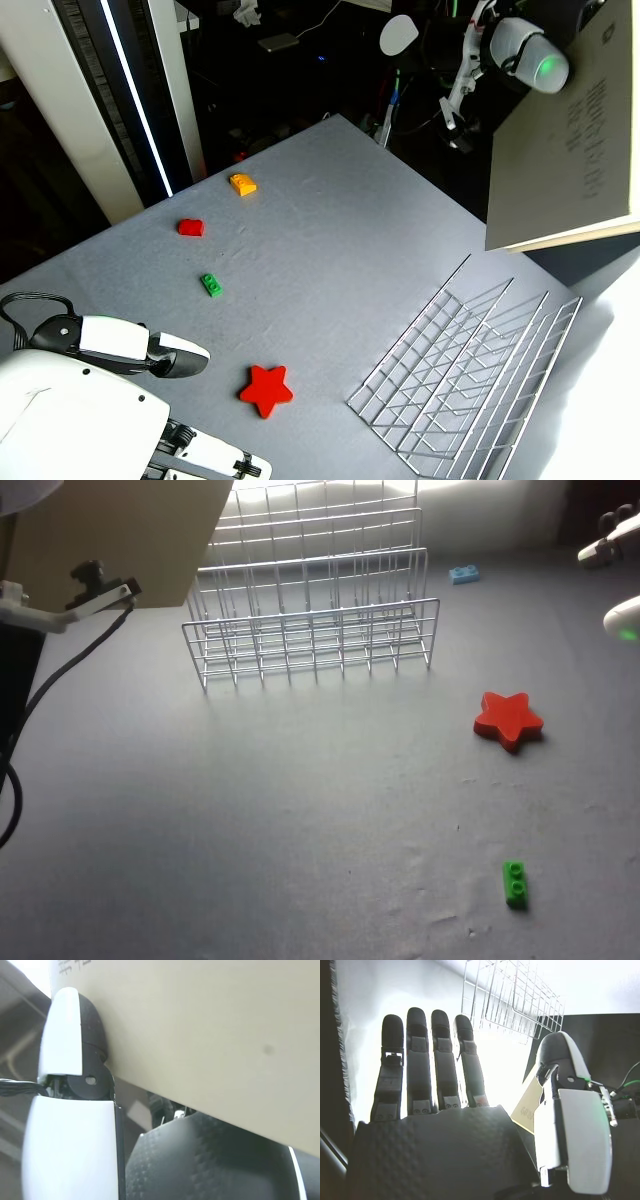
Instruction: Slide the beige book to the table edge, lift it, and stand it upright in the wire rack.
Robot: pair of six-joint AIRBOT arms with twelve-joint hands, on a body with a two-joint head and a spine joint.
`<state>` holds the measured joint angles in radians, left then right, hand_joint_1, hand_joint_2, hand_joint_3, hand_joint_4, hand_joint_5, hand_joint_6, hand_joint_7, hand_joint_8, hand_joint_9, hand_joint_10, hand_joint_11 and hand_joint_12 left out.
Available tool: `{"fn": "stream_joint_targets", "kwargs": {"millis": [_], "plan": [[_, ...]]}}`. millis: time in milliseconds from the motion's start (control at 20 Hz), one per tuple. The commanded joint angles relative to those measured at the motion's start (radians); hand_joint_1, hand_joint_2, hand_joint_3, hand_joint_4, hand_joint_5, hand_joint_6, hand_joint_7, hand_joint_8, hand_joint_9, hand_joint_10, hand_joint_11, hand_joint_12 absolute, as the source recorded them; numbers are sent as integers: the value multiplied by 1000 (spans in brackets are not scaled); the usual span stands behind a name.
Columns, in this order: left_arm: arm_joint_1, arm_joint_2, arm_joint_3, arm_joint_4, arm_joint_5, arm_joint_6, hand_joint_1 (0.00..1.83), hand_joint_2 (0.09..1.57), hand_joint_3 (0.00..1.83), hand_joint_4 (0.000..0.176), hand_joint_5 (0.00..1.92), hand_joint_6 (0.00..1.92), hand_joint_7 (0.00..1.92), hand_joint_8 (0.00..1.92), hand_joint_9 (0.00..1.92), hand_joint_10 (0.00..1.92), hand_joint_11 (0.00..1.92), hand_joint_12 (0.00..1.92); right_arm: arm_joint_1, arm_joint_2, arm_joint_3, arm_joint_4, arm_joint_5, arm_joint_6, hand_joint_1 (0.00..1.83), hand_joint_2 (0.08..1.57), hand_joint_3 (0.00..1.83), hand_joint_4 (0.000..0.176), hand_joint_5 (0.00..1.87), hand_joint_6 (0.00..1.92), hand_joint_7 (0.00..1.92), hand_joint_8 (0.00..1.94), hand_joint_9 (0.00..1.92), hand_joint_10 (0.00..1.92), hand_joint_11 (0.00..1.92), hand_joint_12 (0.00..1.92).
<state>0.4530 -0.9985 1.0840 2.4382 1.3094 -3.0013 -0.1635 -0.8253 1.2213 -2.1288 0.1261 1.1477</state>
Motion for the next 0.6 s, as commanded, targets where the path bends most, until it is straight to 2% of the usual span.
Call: {"fn": "stream_joint_targets", "kwargs": {"millis": [0, 200, 350, 550], "plan": [[-14, 14, 7, 66, 98, -16, 1470, 1225, 0, 0, 685, 1291, 566, 1372, 683, 1401, 744, 1629, 6, 11, 5, 13, -63, -2, 256, 1149, 2, 0, 390, 2, 396, 2, 389, 1, 0, 1062], [-19, 16, 7, 70, 98, -16, 1472, 1225, 0, 0, 703, 1304, 567, 1356, 691, 1382, 707, 1654, 6, 11, 5, 13, -62, -2, 265, 1151, 1, 0, 399, 4, 397, 2, 390, 3, 0, 1069], [-12, 17, -31, 50, 99, -16, 1474, 1216, 0, 0, 701, 1306, 593, 1329, 708, 1356, 738, 1617, 7, 11, 5, 13, -61, 1, 281, 1147, 0, 0, 407, 4, 400, 1, 402, 4, 0, 1094], [-23, -2, -40, 80, 79, -16, 1473, 1217, 0, 0, 697, 1325, 586, 1349, 684, 1372, 757, 1574, 8, 11, 5, 13, -60, 2, 253, 1159, 1, 0, 377, 3, 376, 2, 383, 4, 0, 1072]]}}
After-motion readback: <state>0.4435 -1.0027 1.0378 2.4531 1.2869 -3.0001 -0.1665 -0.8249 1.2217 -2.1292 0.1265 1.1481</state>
